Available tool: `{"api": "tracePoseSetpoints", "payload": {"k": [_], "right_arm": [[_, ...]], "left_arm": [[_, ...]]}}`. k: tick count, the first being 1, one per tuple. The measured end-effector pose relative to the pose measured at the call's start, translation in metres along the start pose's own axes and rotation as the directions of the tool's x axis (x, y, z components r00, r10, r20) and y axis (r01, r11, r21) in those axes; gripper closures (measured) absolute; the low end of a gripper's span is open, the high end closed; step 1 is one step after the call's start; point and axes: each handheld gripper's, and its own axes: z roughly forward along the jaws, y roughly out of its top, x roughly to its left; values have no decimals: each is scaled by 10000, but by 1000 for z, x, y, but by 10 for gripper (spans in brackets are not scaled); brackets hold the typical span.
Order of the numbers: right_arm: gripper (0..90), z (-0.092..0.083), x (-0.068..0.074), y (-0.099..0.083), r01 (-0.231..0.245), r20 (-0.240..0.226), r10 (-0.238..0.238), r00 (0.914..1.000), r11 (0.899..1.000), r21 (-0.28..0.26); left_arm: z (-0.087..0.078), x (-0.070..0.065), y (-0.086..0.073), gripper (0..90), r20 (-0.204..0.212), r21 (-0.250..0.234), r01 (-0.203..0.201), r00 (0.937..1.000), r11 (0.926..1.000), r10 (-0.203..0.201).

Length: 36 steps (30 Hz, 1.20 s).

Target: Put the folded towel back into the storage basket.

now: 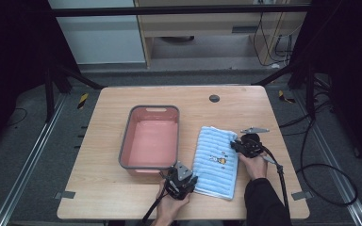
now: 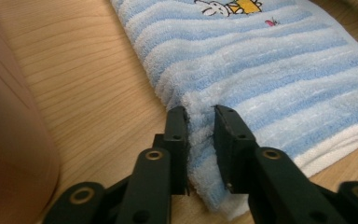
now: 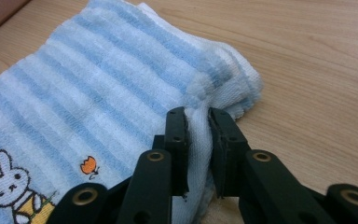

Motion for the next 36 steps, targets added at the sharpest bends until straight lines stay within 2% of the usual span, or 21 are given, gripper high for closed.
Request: {"api": "tracePoseSetpoints", "payload": {"k": [4,5,9,15,17,25,28,36], "right_arm": [[817,-1,1,0,67,1,-67,10000,10000,-53],[820,-2,2,1,273,36,-272,9996,9995,-135],[820,-5,3,2,338,28,-338,9994,9991,-257],[821,-17,6,7,407,-175,-423,9990,9957,-828],[822,-25,8,11,549,-232,-579,9981,9921,-1130],[822,-43,17,21,868,-231,-916,9955,9833,-1600],[822,-50,21,26,1109,-160,-1157,9931,9767,-1839],[823,-65,27,33,1082,-140,-1143,9933,9679,-2267]], "left_arm": [[0,-1,0,820,-79,-41,29,10000,10000,-29],[-1,-2,0,844,-118,-57,-8,9999,10000,7],[-1,-1,0,859,-64,-119,67,10000,9999,-67],[-8,-2,4,865,45,-309,81,10000,9995,-80],[-12,-3,7,865,91,-393,45,10000,9992,-41],[-28,-10,17,866,75,-755,-352,9993,9965,358],[-38,-11,23,867,35,-885,-531,9986,9947,536],[-54,-11,33,866,19,-1234,-665,9977,9901,673]]}}
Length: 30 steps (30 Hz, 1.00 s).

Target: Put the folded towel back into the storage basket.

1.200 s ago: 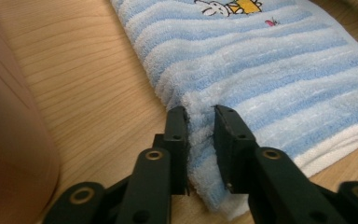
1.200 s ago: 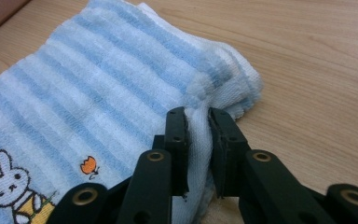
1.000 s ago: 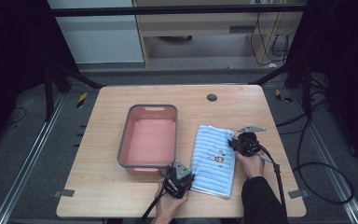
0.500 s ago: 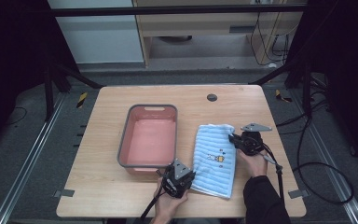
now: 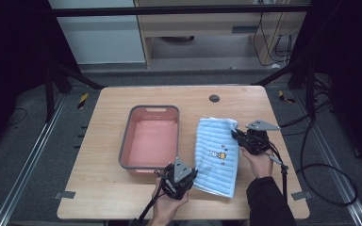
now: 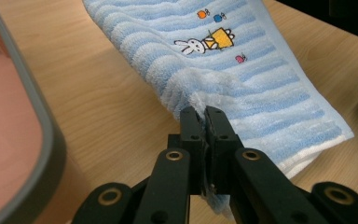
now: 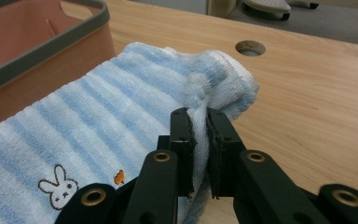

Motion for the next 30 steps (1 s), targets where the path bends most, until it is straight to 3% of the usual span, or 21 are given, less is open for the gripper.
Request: {"api": "tracePoseSetpoints", "payload": {"k": [14,30], "right_arm": [[824,-16,12,36,353,-60,-359,9993,9960,-817],[824,-18,37,84,900,-114,-925,9956,9860,-1404]], "left_arm": [[-30,11,22,866,-214,-567,-344,9992,9978,332],[-64,32,41,866,-488,-1298,-233,9987,9913,171]]}}
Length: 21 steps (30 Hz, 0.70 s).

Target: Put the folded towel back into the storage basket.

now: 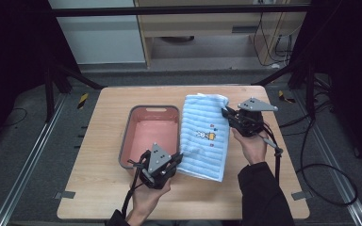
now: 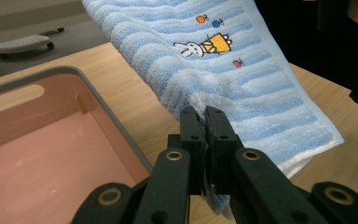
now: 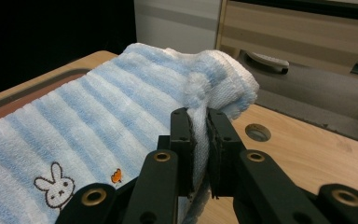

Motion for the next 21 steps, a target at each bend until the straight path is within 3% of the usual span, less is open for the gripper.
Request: {"api": "tracePoseSetpoints", "payload": {"k": [10,21], "right_arm": [[825,16,14,27,214,-220,-218,9995,9996,-160],[825,41,36,44,313,-553,-325,9979,9993,-217]], "left_arm": [[-16,19,6,866,-325,-285,83,9994,9996,-92],[-35,44,1,866,-720,-476,235,9970,9986,-269]]}}
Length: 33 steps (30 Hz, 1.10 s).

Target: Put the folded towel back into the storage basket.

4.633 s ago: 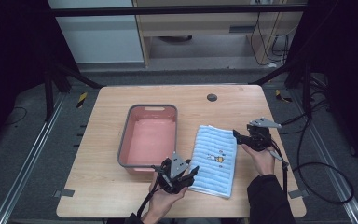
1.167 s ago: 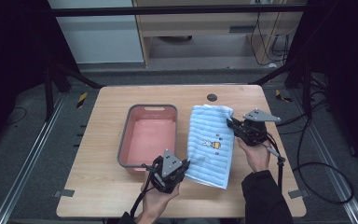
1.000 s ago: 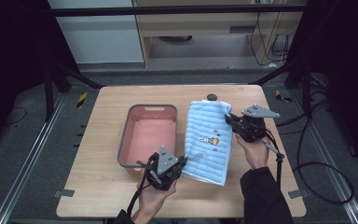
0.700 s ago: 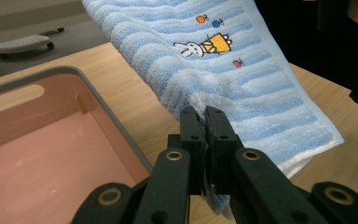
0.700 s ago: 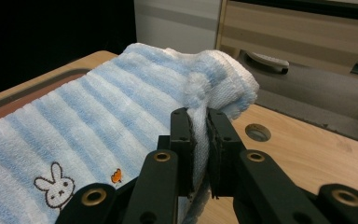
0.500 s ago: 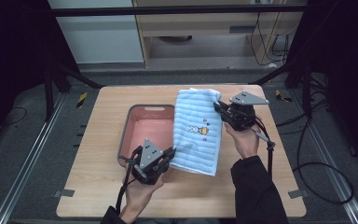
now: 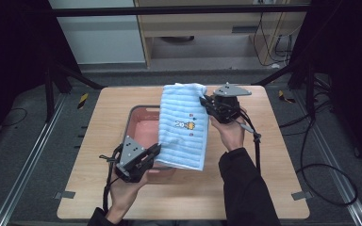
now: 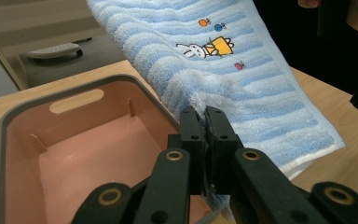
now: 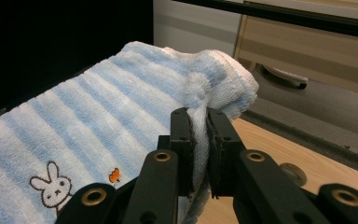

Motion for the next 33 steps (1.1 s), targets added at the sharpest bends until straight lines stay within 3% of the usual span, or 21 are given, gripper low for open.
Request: {"api": "tracePoseSetpoints", "payload": {"k": [13,26,33], "right_arm": [[825,47,24,8,-7,-444,16,9990,9998,217],[825,75,41,19,135,-748,-116,9971,9996,256],[825,91,45,16,211,-829,-176,9964,9989,425]], "left_arm": [[-13,34,-11,866,-539,-9,396,9978,9992,-396],[-18,58,-19,866,-961,-48,755,9925,9971,-756],[-14,68,-27,866,-1196,175,950,9885,9953,-923]]}}
